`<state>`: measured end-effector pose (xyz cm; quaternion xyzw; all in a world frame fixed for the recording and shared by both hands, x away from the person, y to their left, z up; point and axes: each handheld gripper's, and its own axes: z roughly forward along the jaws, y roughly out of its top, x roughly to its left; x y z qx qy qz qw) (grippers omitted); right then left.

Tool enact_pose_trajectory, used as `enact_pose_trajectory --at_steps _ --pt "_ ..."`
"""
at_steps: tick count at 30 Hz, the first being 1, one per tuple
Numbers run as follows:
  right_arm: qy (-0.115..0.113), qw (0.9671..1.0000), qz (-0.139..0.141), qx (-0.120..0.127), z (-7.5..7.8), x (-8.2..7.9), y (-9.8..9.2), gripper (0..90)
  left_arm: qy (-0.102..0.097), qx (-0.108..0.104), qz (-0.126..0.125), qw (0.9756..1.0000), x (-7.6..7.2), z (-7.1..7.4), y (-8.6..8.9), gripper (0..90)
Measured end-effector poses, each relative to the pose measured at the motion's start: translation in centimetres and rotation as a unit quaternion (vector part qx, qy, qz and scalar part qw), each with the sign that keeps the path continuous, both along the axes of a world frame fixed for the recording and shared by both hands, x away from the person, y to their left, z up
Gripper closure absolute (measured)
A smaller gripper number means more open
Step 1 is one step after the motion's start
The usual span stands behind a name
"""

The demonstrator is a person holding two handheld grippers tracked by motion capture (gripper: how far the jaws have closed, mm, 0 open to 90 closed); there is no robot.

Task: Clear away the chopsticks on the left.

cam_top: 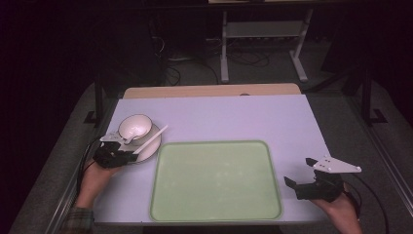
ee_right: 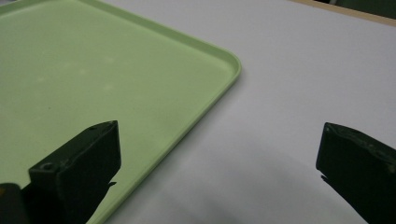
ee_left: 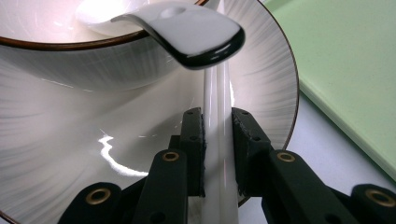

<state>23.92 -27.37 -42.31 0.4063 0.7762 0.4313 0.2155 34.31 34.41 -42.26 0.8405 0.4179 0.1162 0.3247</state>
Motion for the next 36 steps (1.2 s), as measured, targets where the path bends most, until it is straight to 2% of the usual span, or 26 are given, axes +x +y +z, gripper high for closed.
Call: enact_pose_trajectory --at_steps 6,10,15,19,20,27,36 --pt "0.0 1.0 0.0 0.0 0.0 0.0 0.0 0.0 -0.003 0.0 0.003 1.0 0.0 0.0 0.0 75.3" --pt "0.0 1.0 0.0 0.001 0.0 0.0 0.0 0.0 -0.006 -0.003 0.004 1.0 -0.1 0.0 0.1 70.2" --pt "-0.001 1.0 0.0 0.001 0.1 0.0 0.0 0.0 -0.025 -0.02 0.009 0.9995 -0.5 1.3 0.7 67.1" --pt "0.0 1.0 -0.001 0.001 0.0 0.0 -0.1 0.0 -0.036 -0.036 0.005 0.9987 -1.0 2.2 0.9 72.1" --pt "0.0 1.0 -0.001 0.002 0.0 0.0 -0.1 0.0 -0.037 -0.038 0.003 0.9986 -1.1 2.3 0.9 76.0" --pt "0.0 1.0 0.0 0.001 0.1 0.0 0.0 0.0 -0.028 -0.028 -0.007 0.9992 -0.9 1.8 0.3 80.3" --pt "0.0 1.0 0.0 0.001 0.0 0.0 -0.1 0.0 -0.03 -0.018 -0.008 0.9994 -0.9 1.7 0.2 81.0"
